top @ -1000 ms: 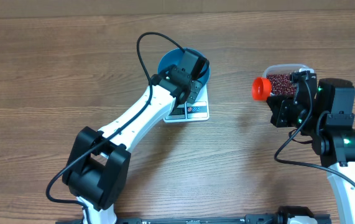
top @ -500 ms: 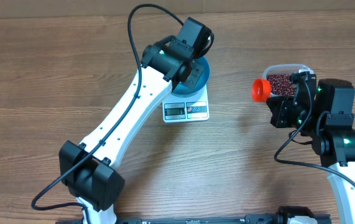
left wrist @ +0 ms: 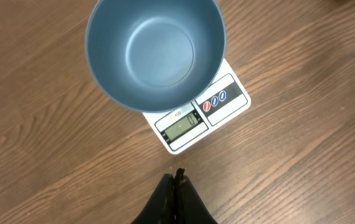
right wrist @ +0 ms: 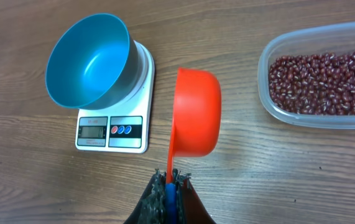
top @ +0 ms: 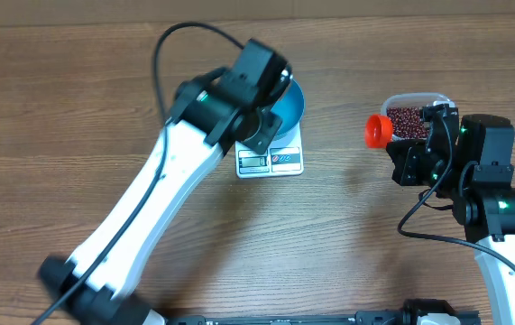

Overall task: Scoop item into bowl and weigh 150g on scale
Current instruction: 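Pull left gripper back to hover beside the scale display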

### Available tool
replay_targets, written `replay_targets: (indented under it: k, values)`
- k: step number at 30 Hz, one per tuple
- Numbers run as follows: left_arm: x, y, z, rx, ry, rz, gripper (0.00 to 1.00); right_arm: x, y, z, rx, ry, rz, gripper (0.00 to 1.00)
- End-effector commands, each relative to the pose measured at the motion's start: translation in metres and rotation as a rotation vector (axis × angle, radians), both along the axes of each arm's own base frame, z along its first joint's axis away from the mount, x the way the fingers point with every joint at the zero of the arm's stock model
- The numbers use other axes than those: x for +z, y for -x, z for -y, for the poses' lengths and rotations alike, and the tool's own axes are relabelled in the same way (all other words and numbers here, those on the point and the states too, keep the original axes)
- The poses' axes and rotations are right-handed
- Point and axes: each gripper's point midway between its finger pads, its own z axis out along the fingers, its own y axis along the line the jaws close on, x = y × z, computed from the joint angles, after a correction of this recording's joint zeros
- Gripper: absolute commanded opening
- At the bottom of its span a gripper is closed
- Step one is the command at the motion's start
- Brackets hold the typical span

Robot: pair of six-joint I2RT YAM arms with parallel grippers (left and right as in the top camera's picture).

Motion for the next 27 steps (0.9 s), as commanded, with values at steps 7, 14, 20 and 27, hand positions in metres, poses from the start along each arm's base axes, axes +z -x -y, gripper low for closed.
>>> replay_targets:
  k: [7, 14, 20, 27]
  values:
    - [-0.026, 0.048, -0.031, 0.01, 0.035, 0.017, 0.05, 0.01, -0.001, 0.0, 0.003, -0.001, 0.02, 0.03]
    - [-0.043, 0.058, -0.038, 0.018, 0.031, 0.003, 0.08, 0.01, 0.0, 0.0, 0.003, 0.0, 0.017, 0.04]
    - [-0.049, 0.06, -0.034, 0.008, 0.036, -0.024, 1.0, 0.01, 0.0, 0.0, 0.002, -0.001, 0.017, 0.03]
    - [-0.049, 0.06, -0.034, 0.008, 0.036, -0.024, 1.0, 0.008, 0.002, 0.0, 0.002, -0.001, 0.007, 0.03]
